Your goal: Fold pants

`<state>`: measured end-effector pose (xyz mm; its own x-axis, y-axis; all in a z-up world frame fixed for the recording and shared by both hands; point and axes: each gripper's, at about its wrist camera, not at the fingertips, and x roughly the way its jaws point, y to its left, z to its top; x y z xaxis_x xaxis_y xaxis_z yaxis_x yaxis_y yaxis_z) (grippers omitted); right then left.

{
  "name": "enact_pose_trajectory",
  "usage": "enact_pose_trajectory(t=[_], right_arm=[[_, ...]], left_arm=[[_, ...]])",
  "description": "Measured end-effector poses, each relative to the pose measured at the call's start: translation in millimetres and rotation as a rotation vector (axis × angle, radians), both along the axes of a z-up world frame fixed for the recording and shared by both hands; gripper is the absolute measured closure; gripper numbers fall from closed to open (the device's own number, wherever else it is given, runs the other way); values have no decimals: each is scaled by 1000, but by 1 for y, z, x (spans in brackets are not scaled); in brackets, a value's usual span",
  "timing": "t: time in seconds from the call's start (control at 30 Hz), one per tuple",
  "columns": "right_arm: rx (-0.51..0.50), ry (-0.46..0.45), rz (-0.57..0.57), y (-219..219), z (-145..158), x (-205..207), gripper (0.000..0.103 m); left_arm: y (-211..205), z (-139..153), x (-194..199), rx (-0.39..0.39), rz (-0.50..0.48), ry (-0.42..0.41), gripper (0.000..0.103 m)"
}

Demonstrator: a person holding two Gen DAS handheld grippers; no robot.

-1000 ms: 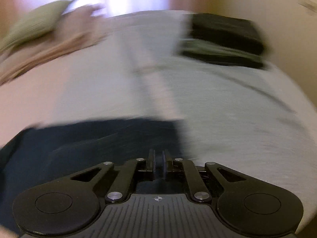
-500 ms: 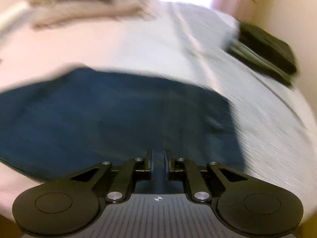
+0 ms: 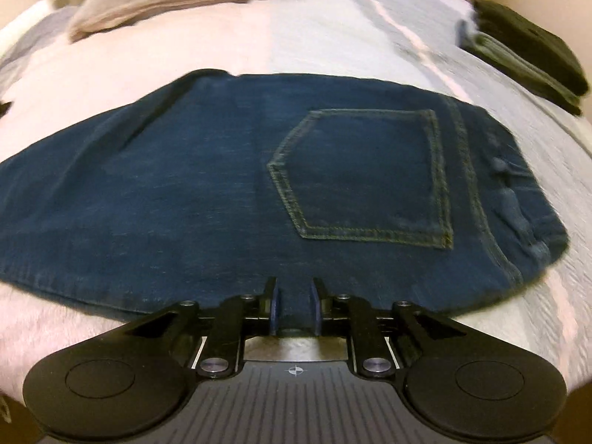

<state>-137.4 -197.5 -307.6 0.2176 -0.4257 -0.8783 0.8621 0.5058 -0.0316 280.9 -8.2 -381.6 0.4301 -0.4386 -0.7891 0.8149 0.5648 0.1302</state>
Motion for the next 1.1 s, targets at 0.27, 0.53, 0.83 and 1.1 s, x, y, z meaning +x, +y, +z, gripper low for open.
enact_pose_trajectory(t=[0.27, 0.53, 0.83, 1.1], right_arm=[[116, -18, -219, 42, 30, 11, 80], [255, -197, -232, 116, 102, 48, 38], [171, -157, -97, 173, 177, 73, 37], [168, -111, -44, 203, 189, 70, 37]], left_arm=[[50, 32, 67, 106, 159, 45, 59], [79, 118, 24, 215, 93, 234, 44], [87, 216, -39, 175, -66, 208, 34], [87, 252, -65, 136, -131, 179, 33]])
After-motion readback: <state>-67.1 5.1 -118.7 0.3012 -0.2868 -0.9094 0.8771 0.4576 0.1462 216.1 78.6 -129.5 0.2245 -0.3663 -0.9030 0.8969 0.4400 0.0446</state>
